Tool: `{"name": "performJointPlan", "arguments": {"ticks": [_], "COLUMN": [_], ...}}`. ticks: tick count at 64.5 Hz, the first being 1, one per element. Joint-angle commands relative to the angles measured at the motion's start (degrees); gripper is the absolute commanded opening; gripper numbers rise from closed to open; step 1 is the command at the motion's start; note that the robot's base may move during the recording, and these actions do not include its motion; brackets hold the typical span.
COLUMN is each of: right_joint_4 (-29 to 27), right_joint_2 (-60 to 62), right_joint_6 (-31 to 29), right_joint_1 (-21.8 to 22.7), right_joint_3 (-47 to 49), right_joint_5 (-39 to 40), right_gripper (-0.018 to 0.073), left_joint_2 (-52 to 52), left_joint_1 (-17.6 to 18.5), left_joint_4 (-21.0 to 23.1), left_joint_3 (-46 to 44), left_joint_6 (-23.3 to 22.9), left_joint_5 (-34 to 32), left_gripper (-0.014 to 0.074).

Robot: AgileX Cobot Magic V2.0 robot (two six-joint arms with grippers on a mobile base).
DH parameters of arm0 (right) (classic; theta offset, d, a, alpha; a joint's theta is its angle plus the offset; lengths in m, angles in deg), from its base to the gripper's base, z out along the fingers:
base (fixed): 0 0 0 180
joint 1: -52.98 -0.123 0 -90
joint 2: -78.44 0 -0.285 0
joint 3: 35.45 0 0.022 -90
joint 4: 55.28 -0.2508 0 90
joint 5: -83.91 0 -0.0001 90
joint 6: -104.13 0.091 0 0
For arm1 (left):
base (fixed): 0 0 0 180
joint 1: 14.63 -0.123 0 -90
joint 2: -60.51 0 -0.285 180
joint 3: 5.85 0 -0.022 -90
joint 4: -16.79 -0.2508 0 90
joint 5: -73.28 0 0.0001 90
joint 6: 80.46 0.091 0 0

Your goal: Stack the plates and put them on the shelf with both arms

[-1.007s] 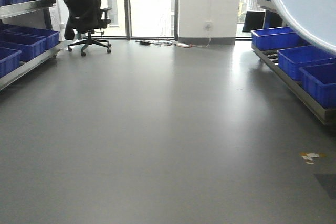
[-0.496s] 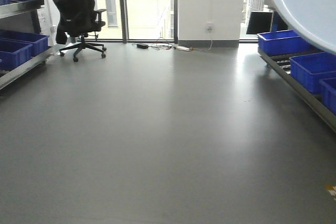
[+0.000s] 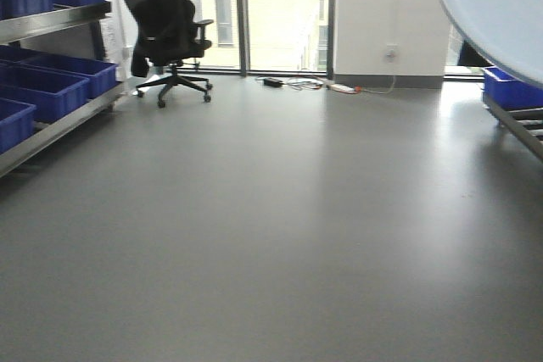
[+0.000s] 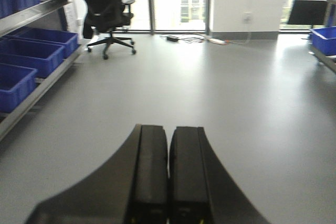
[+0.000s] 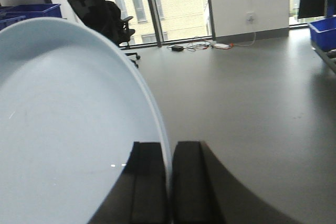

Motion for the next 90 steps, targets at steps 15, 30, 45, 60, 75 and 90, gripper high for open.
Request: {"name": "performJointPlan", "arguments": {"ticks": [15,30,45,60,75,90], "right_joint_4": [-0.29,-0.29,-0.29,-0.29,-0.29,-0.29], "right_joint_2": [-0.16,-0.16,-0.16,-0.16,-0.16,-0.16], "right_joint_6": [0.00,0.00,0.00,0.00,0.00,0.00], "right_joint_1": [0.38,0.38,0.38,0.38,0.38,0.38], "right_joint_3": [1.93,1.93,1.93,1.93,1.93,1.93], "right_joint_5": [5.77,5.77,5.77,5.77,5.77,5.77], "right_gripper": [0.0057,0.0057,0.0057,0.0057,0.0057,0.0057], "left_joint_2": [-0.27,-0.27,-0.27,-0.27,-0.27,-0.27], "left_joint_1": [0.00,0.00,0.00,0.00,0.00,0.00], "left_joint_4": [0.55,0.55,0.55,0.55,0.55,0.55], "left_joint_3": [-1.67,-1.67,-1.67,-1.67,-1.67,-1.67], "left_joint_6": [-0.35,-0.35,-0.35,-0.35,-0.35,-0.35], "left_joint_5": [-4.86,-4.97,-4.97,-5.07,-5.07,-5.07], "left_gripper": [0.0083,0.0083,0.0083,0.0083,0.0083,0.0083]}}
